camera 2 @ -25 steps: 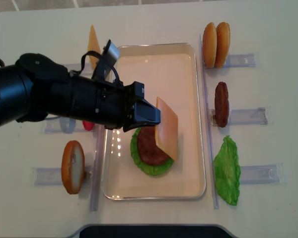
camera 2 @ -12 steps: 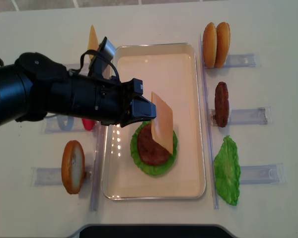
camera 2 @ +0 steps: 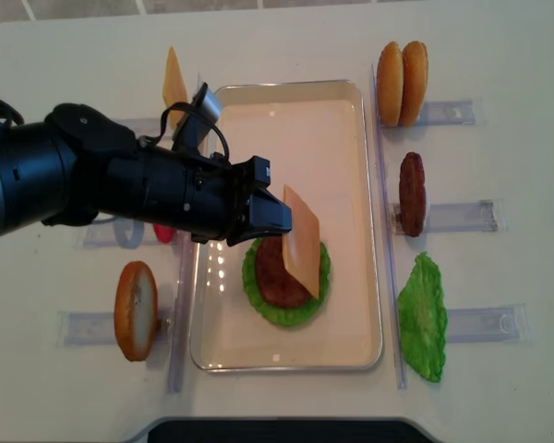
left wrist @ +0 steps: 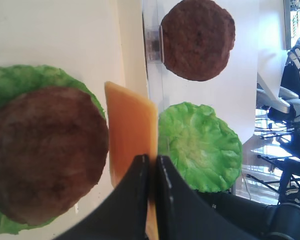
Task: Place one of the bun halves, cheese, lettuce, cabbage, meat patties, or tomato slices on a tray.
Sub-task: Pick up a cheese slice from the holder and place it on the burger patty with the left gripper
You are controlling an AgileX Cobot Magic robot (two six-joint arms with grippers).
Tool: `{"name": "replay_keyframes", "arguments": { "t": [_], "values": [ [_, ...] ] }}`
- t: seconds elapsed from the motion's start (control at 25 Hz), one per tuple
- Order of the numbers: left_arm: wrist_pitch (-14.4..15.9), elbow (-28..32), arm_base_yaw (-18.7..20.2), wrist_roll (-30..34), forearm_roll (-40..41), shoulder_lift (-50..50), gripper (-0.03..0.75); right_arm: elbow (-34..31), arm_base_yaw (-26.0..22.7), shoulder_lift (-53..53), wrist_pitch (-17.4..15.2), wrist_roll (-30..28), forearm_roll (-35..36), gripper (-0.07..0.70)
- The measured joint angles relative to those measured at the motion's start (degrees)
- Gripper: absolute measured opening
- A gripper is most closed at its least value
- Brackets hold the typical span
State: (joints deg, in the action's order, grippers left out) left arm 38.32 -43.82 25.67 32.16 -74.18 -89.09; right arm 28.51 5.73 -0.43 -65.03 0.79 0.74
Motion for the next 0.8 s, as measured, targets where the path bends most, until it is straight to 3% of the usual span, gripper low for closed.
{"name": "replay_keyframes", "arguments": {
  "t": [0.8],
  "values": [
    [1.29, 0.0, 0.0, 0.36, 1.53, -0.1, 0.015, 0.0, 0.0, 0.0, 0.0, 0.0, 0.0, 0.555]
  ]
}}
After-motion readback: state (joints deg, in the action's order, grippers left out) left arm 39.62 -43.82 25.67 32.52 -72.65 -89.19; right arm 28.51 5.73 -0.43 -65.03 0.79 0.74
